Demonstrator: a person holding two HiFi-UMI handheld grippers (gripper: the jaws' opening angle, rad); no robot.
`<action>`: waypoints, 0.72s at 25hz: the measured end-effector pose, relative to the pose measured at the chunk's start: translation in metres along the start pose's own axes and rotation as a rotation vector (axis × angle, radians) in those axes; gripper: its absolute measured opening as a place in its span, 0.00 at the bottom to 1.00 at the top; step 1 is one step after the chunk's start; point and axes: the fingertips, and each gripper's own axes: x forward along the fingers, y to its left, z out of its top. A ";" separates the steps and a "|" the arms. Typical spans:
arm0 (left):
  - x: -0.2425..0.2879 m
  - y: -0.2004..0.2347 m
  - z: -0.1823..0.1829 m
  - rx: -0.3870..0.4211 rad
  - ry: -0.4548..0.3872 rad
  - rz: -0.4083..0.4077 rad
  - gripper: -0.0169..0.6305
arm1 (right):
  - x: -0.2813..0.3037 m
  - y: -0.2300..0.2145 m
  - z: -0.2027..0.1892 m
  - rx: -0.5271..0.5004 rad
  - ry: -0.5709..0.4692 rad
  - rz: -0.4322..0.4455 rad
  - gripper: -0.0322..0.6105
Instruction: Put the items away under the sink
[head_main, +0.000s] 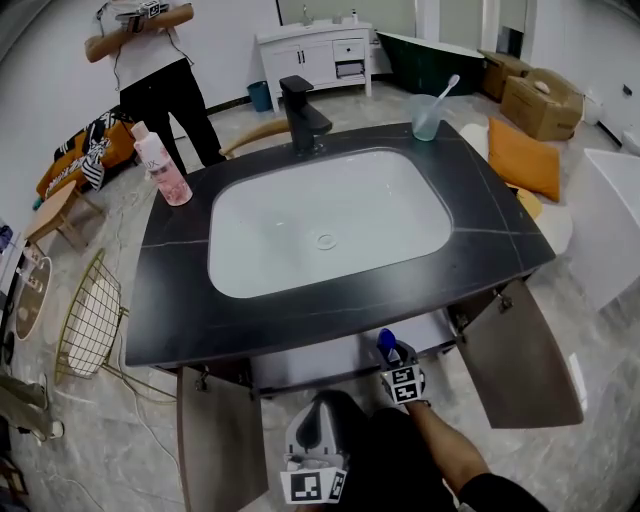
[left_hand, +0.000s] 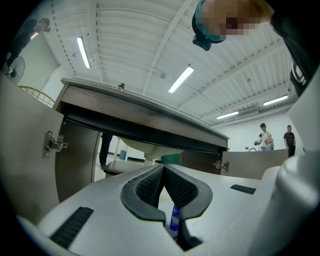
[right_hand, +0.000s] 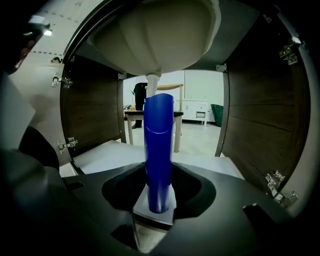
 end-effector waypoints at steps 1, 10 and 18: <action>0.001 0.001 -0.001 -0.001 0.002 0.004 0.05 | 0.003 0.000 -0.003 0.000 0.005 0.000 0.30; 0.008 0.007 -0.007 -0.006 0.008 0.028 0.05 | 0.017 -0.001 -0.025 -0.002 0.038 0.000 0.30; 0.010 0.010 -0.010 -0.008 0.009 0.036 0.05 | 0.018 0.001 -0.037 0.010 0.027 0.001 0.30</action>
